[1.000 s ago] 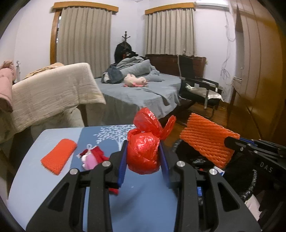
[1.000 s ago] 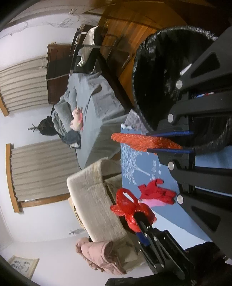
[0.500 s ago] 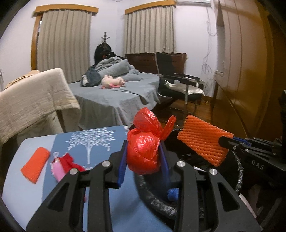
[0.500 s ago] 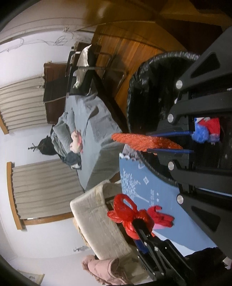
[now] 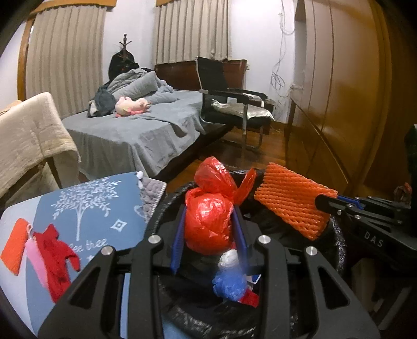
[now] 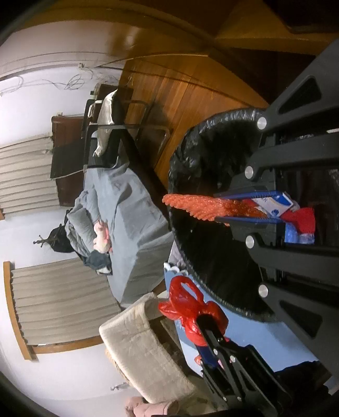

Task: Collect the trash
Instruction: 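Carry the mesh sleeve and red bag over the bin and release both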

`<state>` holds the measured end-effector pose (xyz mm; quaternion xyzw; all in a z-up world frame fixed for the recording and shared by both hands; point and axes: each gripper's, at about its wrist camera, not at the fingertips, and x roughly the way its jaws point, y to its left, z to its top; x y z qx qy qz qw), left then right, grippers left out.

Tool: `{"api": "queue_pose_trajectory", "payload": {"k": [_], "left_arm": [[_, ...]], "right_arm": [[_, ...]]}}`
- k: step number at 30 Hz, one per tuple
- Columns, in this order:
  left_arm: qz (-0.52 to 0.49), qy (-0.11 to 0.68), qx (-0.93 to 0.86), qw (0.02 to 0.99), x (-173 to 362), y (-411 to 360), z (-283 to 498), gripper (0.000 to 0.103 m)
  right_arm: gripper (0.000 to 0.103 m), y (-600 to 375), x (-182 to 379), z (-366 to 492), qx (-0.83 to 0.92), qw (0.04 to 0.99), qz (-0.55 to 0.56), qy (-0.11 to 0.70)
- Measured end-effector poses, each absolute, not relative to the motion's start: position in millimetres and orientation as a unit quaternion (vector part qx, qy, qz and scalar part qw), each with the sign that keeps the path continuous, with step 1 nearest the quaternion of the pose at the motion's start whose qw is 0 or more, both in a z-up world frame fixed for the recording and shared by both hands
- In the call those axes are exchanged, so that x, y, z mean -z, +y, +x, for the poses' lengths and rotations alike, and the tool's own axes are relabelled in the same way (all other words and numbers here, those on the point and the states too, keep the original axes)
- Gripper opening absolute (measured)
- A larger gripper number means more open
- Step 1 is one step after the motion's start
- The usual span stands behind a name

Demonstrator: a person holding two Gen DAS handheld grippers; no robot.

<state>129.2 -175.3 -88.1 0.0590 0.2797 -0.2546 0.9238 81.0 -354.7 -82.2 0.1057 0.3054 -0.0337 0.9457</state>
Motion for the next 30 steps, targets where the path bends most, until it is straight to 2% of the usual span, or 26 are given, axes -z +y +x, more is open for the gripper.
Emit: {"api": "queue_pose_trajectory", "payload": {"k": [6,9,11,13,17,19,20,22,24,26,30], "left_arm": [[0.064,0.293,0.272,0.914,100.2,-194.6,140.5,0.034],[0.067,0.299,0.281,0.91,104.5,-204.2,143.3,0.041],[0.068,0.3,0.284,0.908,106.4,-205.5,143.0,0.05],[0.067,0.298,0.283,0.909,107.9,-202.6,141.7,0.056],[0.064,0.297,0.271,0.913,108.2,-191.0,143.2,0.071],[0.062,0.297,0.263,0.916,106.9,-186.0,145.1,0.074],[0.062,0.297,0.259,0.917,105.9,-182.4,145.3,0.078],[0.059,0.296,0.247,0.921,103.9,-172.5,146.1,0.084],[0.055,0.293,0.236,0.925,101.7,-161.6,146.4,0.087],[0.054,0.288,0.223,0.93,98.8,-149.8,146.4,0.091],[0.044,0.28,0.183,0.941,93.7,-116.1,146.8,0.092]], "right_arm": [[0.012,-368.5,90.5,85.8,0.047,0.942,0.106,0.314],[0.014,-374.2,94.9,86.1,0.053,0.94,0.108,0.318],[0.015,-376.1,96.4,85.9,0.059,0.939,0.108,0.32],[0.027,-377.6,97.8,85.2,0.064,0.939,0.108,0.321],[0.043,-375.9,97.0,83.9,0.068,0.94,0.107,0.318],[0.063,-372.5,95.4,83.8,0.07,0.941,0.105,0.315],[0.069,-370.9,95.3,82.9,0.071,0.941,0.105,0.313],[0.091,-366.5,92.6,81.6,0.075,0.944,0.1,0.306],[0.097,-361.9,90.2,81.3,0.077,0.946,0.098,0.299],[0.097,-357.3,87.5,81.9,0.073,0.948,0.098,0.295],[0.097,-344.4,84.2,86.7,0.06,0.949,0.105,0.292]]}}
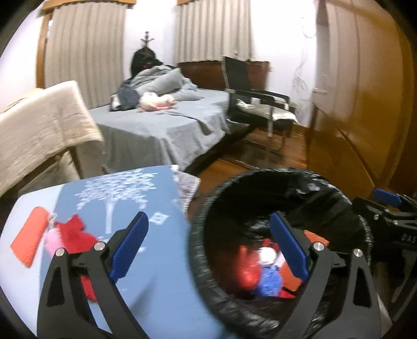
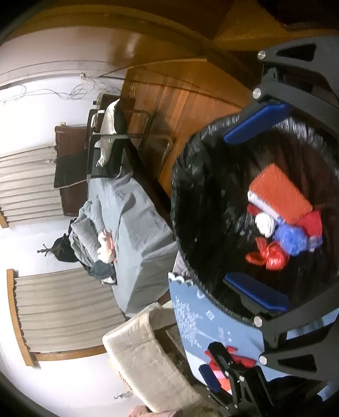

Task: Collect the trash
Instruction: 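Carry the mesh sleeve and red bag over the bin and release both, then return to the table and grasp the pink mask with the left tool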

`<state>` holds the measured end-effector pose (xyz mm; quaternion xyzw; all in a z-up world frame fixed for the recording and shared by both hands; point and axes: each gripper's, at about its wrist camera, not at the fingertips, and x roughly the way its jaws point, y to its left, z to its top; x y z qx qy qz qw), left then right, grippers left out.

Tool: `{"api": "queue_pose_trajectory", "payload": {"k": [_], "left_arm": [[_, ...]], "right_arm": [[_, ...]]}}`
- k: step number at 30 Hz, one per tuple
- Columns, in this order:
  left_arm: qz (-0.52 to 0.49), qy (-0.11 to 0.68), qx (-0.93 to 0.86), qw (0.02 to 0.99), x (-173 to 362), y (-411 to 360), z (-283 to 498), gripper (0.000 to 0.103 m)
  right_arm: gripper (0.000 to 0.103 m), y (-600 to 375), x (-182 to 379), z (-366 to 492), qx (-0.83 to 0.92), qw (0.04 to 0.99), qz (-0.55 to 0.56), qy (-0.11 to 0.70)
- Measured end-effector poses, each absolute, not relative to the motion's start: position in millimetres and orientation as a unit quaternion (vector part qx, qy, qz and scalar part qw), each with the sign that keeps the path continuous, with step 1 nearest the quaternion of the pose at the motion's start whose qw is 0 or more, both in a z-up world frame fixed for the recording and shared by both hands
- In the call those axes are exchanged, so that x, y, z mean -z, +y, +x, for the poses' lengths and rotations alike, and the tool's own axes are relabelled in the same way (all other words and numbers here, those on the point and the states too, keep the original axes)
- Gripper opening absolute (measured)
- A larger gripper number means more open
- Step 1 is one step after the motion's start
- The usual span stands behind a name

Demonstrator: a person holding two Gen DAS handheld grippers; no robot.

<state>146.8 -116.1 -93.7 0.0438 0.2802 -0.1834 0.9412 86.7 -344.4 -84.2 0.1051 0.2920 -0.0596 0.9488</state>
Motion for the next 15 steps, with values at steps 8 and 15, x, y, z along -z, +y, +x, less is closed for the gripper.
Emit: {"api": "queue_pose_trajectory", "payload": {"k": [8,15], "left_arm": [[0.034,0.271,0.109,0.956,90.4,-46.5,141.2,0.092],[0.019,0.281,0.035,0.959,98.2,26.4,140.9,0.092]], "right_arm": [[0.097,-288.4,81.0,108.1,0.015,0.952,0.103,0.286],[0.097,-225.0,82.1,132.6,-0.042,0.954,0.085,0.285]]}}
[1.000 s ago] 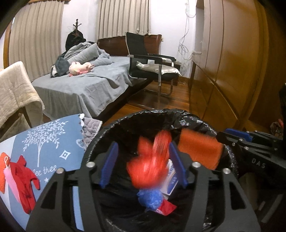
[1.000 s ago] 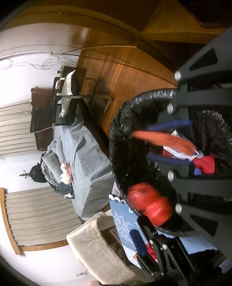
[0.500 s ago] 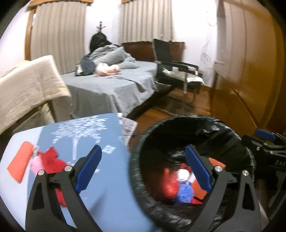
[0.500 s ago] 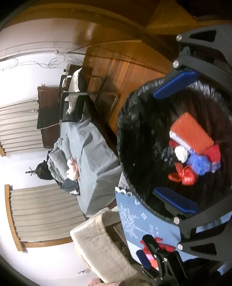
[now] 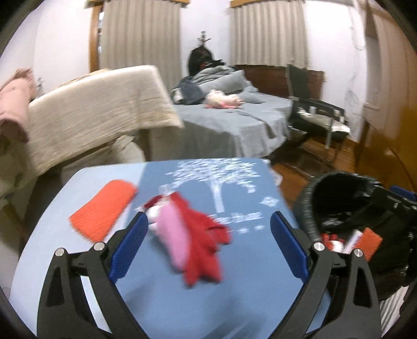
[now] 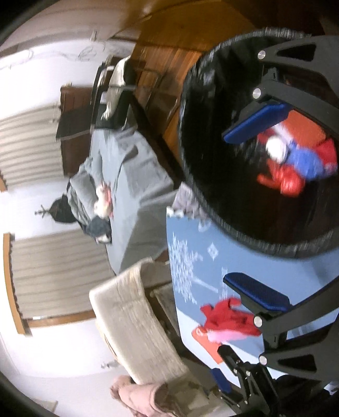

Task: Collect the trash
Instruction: 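Return to the table and grasp the pink mask with the left tool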

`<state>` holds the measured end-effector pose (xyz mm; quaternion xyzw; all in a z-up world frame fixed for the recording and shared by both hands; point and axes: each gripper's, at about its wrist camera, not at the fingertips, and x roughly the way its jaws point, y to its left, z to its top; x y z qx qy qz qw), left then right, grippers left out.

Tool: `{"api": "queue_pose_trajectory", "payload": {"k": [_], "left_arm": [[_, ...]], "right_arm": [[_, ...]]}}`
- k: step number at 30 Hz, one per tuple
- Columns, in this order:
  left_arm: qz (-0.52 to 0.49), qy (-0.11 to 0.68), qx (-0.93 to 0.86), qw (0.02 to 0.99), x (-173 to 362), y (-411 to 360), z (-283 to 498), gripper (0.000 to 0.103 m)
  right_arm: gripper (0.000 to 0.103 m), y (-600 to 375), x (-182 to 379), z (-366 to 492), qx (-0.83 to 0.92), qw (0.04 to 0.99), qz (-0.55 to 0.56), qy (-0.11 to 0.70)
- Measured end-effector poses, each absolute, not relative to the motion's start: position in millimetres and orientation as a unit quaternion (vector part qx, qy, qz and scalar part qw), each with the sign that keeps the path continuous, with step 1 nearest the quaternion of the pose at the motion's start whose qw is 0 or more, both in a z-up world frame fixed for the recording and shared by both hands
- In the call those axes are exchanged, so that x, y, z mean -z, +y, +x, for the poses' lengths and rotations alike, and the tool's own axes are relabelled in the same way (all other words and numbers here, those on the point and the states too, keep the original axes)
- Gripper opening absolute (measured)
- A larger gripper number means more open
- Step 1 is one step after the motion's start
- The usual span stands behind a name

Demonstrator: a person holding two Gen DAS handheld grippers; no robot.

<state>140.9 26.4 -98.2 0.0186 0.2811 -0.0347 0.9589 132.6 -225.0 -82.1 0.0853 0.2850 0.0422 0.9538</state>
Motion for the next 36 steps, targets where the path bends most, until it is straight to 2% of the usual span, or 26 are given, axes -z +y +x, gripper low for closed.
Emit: {"api": "queue_pose_trajectory", "payload": {"k": [8,15,21,26,30,32,34,36], "left_arm": [[-0.001,0.292,-0.014,0.956,110.5,77.1,150.2,0.092],[-0.015,0.309,-0.016,0.951,127.1,86.0,168.2,0.091],[-0.011,0.327,0.0,0.945,142.8,78.9,188.3,0.077],[-0.02,0.35,0.023,0.936,153.4,73.7,199.0,0.056],[-0.017,0.358,0.042,0.932,156.8,68.2,201.5,0.044],[-0.018,0.356,0.048,0.933,155.9,67.7,200.2,0.031],[-0.02,0.354,0.05,0.934,153.8,67.8,199.2,0.023],[-0.019,0.349,0.051,0.935,151.4,68.8,196.1,0.018]], "right_arm": [[0.097,-163.7,94.6,162.7,-0.087,0.95,0.069,0.292],[0.097,-142.1,110.4,179.4,-0.094,0.946,0.057,0.305],[0.097,-139.9,115.6,186.2,-0.093,0.945,0.052,0.311],[0.097,-140.6,117.6,189.9,-0.091,0.943,0.05,0.315],[0.097,-139.0,118.4,192.3,-0.091,0.943,0.051,0.317],[0.097,-137.3,118.6,193.1,-0.093,0.942,0.05,0.318],[0.097,-134.8,117.8,192.7,-0.095,0.942,0.048,0.317],[0.097,-132.8,117.5,193.1,-0.097,0.943,0.046,0.316]]}}
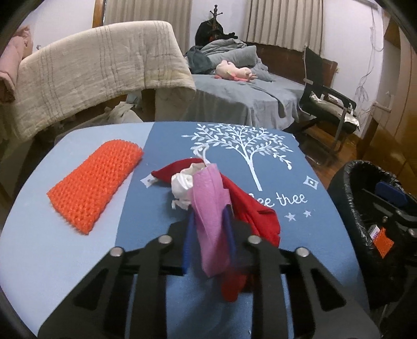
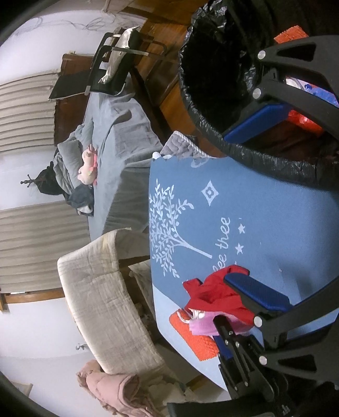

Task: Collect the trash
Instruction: 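Return to the table and grasp the pink mask with the left tool, then grasp the white cloth with the right tool while the left tool holds the pink mask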

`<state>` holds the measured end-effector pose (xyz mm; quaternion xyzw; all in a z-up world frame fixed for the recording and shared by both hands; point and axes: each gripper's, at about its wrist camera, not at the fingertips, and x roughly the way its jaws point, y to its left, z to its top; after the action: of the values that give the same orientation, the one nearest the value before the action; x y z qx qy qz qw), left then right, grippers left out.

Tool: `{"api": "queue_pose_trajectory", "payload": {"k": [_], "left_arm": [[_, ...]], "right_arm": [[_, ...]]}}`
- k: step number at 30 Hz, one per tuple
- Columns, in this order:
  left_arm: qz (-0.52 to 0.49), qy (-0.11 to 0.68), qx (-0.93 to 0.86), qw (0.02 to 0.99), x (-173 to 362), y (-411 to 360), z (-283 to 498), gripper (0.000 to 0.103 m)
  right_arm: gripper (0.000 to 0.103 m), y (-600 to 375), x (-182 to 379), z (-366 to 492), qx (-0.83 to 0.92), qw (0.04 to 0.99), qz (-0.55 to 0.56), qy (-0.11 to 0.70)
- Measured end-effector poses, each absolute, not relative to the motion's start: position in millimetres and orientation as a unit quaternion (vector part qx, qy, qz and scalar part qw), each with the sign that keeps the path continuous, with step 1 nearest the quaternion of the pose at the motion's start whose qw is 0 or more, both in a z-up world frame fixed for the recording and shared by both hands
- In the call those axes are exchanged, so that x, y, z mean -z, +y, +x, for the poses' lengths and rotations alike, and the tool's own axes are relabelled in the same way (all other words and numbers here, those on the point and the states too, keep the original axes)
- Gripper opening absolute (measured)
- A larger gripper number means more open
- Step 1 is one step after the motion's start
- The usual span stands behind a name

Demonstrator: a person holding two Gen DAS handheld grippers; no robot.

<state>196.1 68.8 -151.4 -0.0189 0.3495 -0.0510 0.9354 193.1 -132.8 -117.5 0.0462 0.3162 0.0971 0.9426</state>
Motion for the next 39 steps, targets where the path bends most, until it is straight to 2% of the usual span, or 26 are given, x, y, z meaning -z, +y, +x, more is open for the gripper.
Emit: {"api": "queue_pose_trajectory", "payload": {"k": [2,13,23,29,34,39], "left_arm": [[-0.02,0.345,0.052,0.937,148.1,70.5,192.8,0.015],[-0.041,0.32,0.012,0.946,123.9,112.7,166.3,0.014],[-0.037,0.334,-0.046,0.941,128.9,168.8,154.6,0.014],[-0.048,0.338,-0.071,0.937,134.1,193.7,152.6,0.014],[-0.05,0.333,-0.08,0.938,137.0,205.8,152.7,0.014],[-0.059,0.333,-0.09,0.937,140.6,216.0,152.7,0.014]], "right_arm": [[0.097,-130.1,116.7,192.9,-0.1,0.943,0.045,0.316],[0.097,-105.3,111.1,192.3,-0.127,0.941,0.038,0.31],[0.095,-52.0,107.9,201.4,-0.183,0.933,0.027,0.309],[0.081,-10.6,106.5,209.5,-0.23,0.921,0.022,0.314],[0.064,19.2,114.4,214.3,-0.263,0.907,0.012,0.328],[0.061,37.8,125.1,217.7,-0.275,0.898,0.0,0.344]]}}
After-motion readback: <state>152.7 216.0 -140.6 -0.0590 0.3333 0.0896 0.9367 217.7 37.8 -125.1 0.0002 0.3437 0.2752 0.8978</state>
